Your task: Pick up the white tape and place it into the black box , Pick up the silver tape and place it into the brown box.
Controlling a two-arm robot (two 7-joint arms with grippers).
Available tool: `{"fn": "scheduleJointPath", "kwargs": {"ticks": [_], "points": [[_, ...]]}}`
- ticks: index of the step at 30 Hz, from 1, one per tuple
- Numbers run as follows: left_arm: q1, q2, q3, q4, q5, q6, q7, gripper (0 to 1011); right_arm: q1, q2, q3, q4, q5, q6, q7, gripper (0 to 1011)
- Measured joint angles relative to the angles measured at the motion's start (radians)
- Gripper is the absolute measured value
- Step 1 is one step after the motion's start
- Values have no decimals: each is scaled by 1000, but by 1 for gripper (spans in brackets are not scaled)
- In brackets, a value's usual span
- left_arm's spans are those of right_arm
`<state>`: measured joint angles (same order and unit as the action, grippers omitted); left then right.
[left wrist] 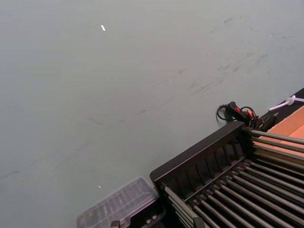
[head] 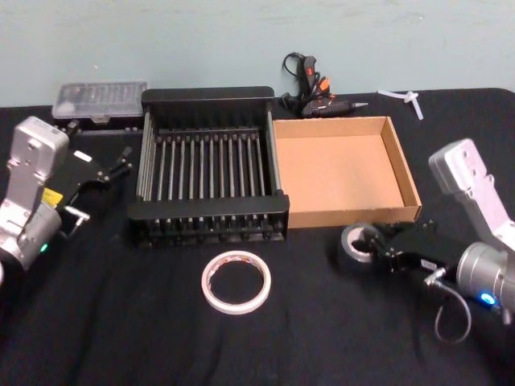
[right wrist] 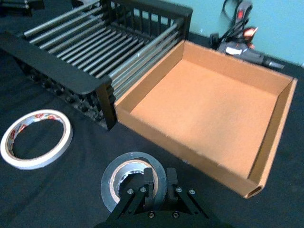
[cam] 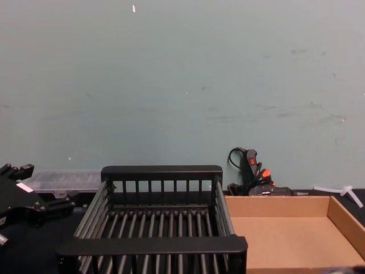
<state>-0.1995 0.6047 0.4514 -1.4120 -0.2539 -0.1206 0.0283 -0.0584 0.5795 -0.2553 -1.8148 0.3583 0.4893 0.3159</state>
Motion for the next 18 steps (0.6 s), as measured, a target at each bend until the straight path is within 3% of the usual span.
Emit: {"fn": "scheduleJointPath", "kwargs": {"ticks": [10,18], "points": [[0,0,0,0,0,0,0,1002,34,5,18,-18,-27,-22,-7,173],[0,0,0,0,0,0,0,1001,102,-14,19,21,-60,-54,-7,173]]}}
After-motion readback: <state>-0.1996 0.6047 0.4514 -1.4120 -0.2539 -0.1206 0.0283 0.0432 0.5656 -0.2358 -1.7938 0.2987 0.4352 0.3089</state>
